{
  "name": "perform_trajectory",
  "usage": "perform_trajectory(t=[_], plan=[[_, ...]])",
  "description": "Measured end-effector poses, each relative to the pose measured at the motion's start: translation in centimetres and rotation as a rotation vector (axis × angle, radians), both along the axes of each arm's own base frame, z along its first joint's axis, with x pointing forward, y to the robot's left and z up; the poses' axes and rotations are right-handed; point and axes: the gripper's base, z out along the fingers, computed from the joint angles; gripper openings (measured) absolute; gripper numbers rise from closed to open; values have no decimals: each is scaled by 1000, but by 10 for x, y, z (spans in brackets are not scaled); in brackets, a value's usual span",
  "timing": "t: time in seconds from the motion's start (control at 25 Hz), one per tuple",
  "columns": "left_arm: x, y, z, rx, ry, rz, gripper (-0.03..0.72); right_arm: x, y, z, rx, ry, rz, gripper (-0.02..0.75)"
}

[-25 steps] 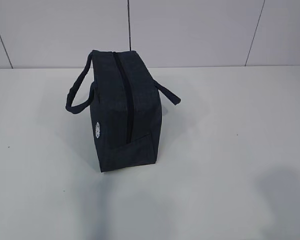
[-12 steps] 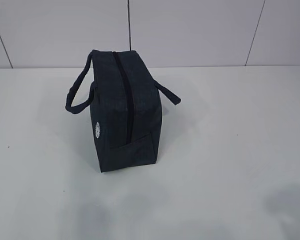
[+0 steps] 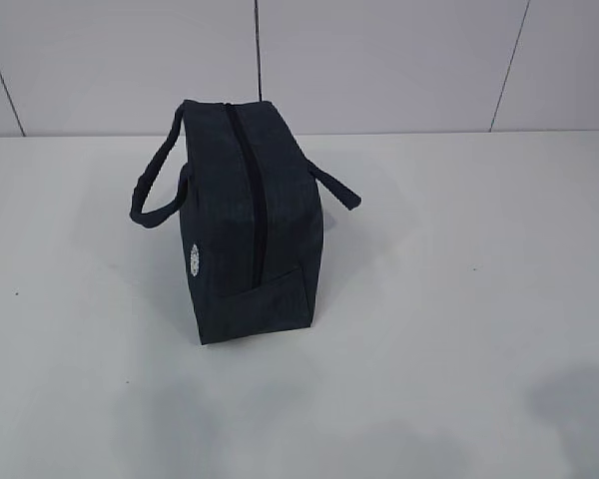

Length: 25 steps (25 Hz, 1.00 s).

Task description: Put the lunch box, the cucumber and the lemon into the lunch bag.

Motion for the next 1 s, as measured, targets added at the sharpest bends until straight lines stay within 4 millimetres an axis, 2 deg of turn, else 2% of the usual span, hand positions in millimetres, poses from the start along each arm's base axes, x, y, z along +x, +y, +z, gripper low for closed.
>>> perform_trajectory(t=[0.48,0.8,1.0], plan=[[0,0,0,0,-2,11,310,-1,0,0,0,-15,-2,296],[3,-2,0,-1,-1,186,309,-2,1,0,1,-29,-125,296],[4,-2,0,1,-2,218,302,-2,1,0,1,-31,-139,296]])
